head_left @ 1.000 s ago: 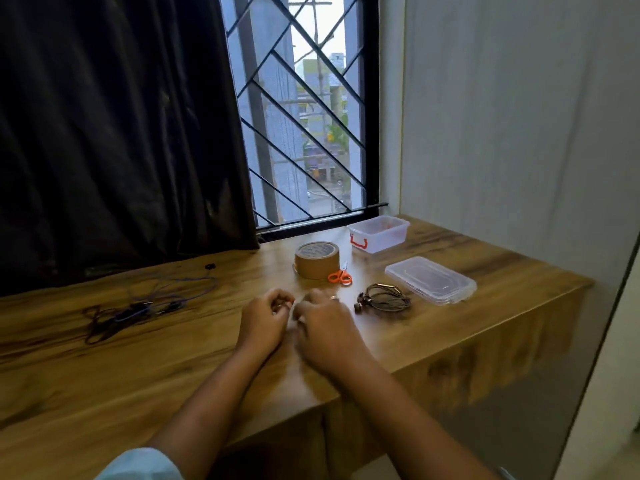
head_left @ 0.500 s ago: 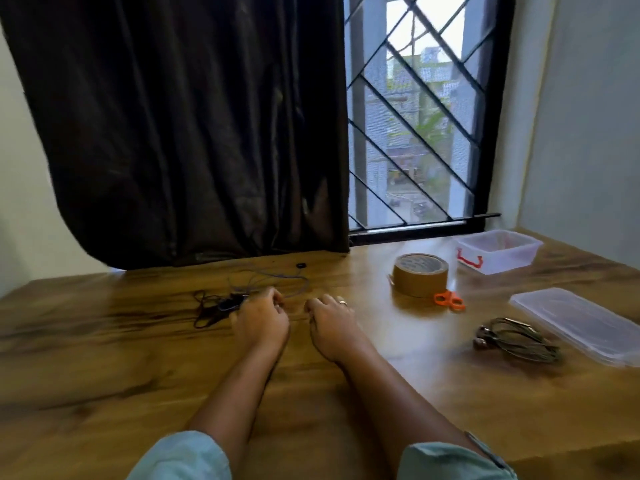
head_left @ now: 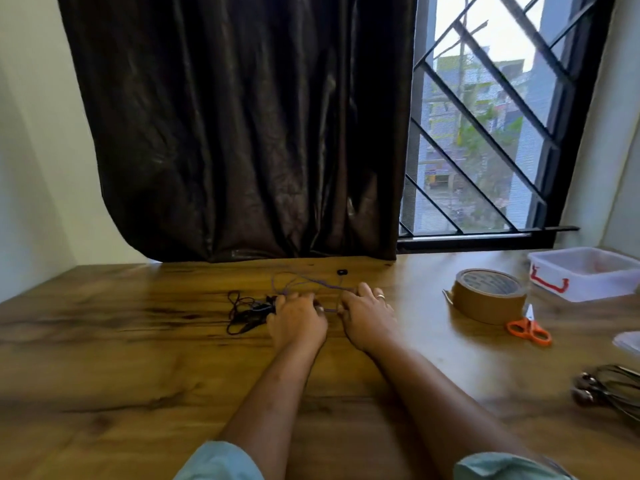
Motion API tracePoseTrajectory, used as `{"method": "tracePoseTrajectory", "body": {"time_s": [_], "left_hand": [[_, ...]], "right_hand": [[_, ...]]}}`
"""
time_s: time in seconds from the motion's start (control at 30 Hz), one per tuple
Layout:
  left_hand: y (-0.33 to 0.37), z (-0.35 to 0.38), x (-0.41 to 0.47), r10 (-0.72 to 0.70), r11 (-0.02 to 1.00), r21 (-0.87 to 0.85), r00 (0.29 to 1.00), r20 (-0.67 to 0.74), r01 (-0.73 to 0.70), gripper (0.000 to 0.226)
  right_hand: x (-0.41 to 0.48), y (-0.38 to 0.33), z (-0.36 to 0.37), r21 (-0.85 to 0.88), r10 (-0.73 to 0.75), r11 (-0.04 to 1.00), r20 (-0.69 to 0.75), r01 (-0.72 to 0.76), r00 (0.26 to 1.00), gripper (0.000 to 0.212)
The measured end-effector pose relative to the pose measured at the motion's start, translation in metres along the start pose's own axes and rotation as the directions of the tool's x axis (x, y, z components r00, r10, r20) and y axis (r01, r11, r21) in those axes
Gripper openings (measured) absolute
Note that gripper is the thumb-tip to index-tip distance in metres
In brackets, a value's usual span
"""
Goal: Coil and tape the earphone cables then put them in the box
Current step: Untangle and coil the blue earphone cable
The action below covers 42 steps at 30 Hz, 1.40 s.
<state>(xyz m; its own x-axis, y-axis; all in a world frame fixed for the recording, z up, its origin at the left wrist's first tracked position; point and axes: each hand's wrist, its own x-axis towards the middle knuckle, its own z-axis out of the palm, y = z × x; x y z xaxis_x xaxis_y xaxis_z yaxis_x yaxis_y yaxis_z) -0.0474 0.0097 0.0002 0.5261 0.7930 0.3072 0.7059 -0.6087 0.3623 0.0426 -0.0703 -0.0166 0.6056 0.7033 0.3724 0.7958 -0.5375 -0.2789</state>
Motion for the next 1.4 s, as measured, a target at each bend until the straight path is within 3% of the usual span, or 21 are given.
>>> {"method": "tracePoseTrajectory", "body": {"time_s": [0.1, 0.2, 0.23, 0.3, 0.37, 0.4, 0.53, 0.6, 0.7, 0.83, 0.9, 0.97, 1.03, 1.1, 1.17, 1.23, 1.33, 1.4], "left_hand": [[-0.003, -0.001, 0.001, -0.017, 0.999, -0.028, 1.0, -0.013, 0.017, 0.036], [-0.009, -0.004, 0.002, -0.061, 0.995, -0.084, 0.998, -0.03, 0.058, 0.041], [-0.011, -0.005, 0.003, -0.083, 0.992, -0.102, 0.996, -0.037, 0.079, 0.042], [-0.016, -0.006, 0.005, -0.119, 0.987, -0.113, 0.992, -0.034, 0.114, 0.044], [-0.019, -0.005, 0.007, -0.133, 0.987, -0.097, 0.991, -0.018, 0.131, 0.041], [-0.019, -0.005, 0.007, -0.132, 0.989, -0.072, 0.991, -0.01, 0.131, 0.039], [-0.02, -0.003, 0.008, -0.118, 0.991, 0.061, 0.993, 0.011, 0.118, 0.037], [-0.024, -0.004, 0.011, -0.129, 0.989, 0.077, 0.991, 0.024, 0.126, 0.039], [-0.027, -0.006, 0.011, -0.136, 0.987, 0.086, 0.991, 0.003, 0.135, 0.043], [-0.019, -0.01, 0.006, 0.026, 0.992, 0.123, 0.983, -0.179, -0.003, 0.038], [-0.013, -0.006, 0.005, 0.168, 0.983, 0.094, 0.977, -0.13, -0.157, 0.04], [-0.009, 0.002, 0.006, 0.292, 0.956, 0.028, 0.956, 0.019, -0.293, 0.041], [-0.007, 0.006, 0.004, 0.356, 0.934, -0.011, 0.926, 0.127, -0.357, 0.035], [-0.006, 0.005, 0.003, 0.346, 0.938, -0.05, 0.932, 0.107, -0.343, 0.021], [-0.005, 0.001, 0.004, 0.313, 0.949, -0.05, 0.949, 0.03, -0.311, 0.013], [-0.005, -0.003, 0.004, 0.273, 0.956, -0.084, 0.957, -0.102, -0.282, 0.023], [-0.008, -0.011, 0.005, 0.103, 0.905, -0.359, 0.936, -0.337, -0.229, 0.043], [-0.013, -0.016, 0.006, -0.03, 0.844, -0.493, 0.899, -0.437, -0.212, 0.048]], "right_hand": [[-0.002, 0.01, -0.002, 0.154, 0.0, 0.988, -0.08, 0.013, 0.997, 0.014], [-0.003, 0.024, -0.014, 0.485, 0.218, 0.871, -0.239, -0.078, 0.946, 0.015], [-0.004, 0.029, -0.021, 0.619, 0.31, 0.78, -0.257, -0.09, 0.915, 0.017], [-0.006, 0.037, -0.037, 0.868, 0.488, 0.493, -0.222, -0.056, 0.844, 0.024], [-0.007, 0.042, -0.057, 0.985, 0.594, 0.17, -0.128, 0.031, 0.795, 0.027], [-0.007, 0.042, -0.067, 0.995, 0.62, 0.063, -0.095, 0.072, 0.779, 0.027], [-0.006, 0.045, -0.092, 0.97, 0.63, -0.154, -0.05, 0.188, 0.775, 0.028], [-0.005, 0.049, -0.096, 0.947, 0.63, -0.214, -0.055, 0.241, 0.775, 0.024], [-0.005, 0.055, -0.094, 0.962, 0.648, -0.162, -0.063, 0.219, 0.759, 0.02], [-0.002, 0.058, -0.071, 0.97, 0.623, 0.244, -0.175, 0.024, 0.762, 0.026], [0.001, 0.061, -0.061, 0.943, 0.56, 0.332, -0.181, -0.019, 0.809, 0.028], [0.002, 0.062, -0.056, 0.894, 0.471, 0.446, -0.188, -0.049, 0.862, 0.028], [0.002, 0.061, -0.051, 0.742, 0.363, 0.665, -0.212, -0.092, 0.907, 0.026], [0.002, 0.06, -0.04, 0.526, 0.275, 0.839, -0.191, -0.138, 0.942, 0.035], [0.004, 0.062, -0.032, 0.439, 0.278, 0.879, -0.155, -0.186, 0.948, 0.042], [0.007, 0.067, -0.03, 0.392, 0.324, 0.886, -0.141, -0.248, 0.936, 0.037], [0.01, 0.075, -0.03, 0.411, 0.39, 0.862, -0.162, -0.297, 0.906, 0.025], [0.01, 0.077, -0.032, 0.504, 0.464, 0.805, -0.204, -0.314, 0.862, 0.035]]}}
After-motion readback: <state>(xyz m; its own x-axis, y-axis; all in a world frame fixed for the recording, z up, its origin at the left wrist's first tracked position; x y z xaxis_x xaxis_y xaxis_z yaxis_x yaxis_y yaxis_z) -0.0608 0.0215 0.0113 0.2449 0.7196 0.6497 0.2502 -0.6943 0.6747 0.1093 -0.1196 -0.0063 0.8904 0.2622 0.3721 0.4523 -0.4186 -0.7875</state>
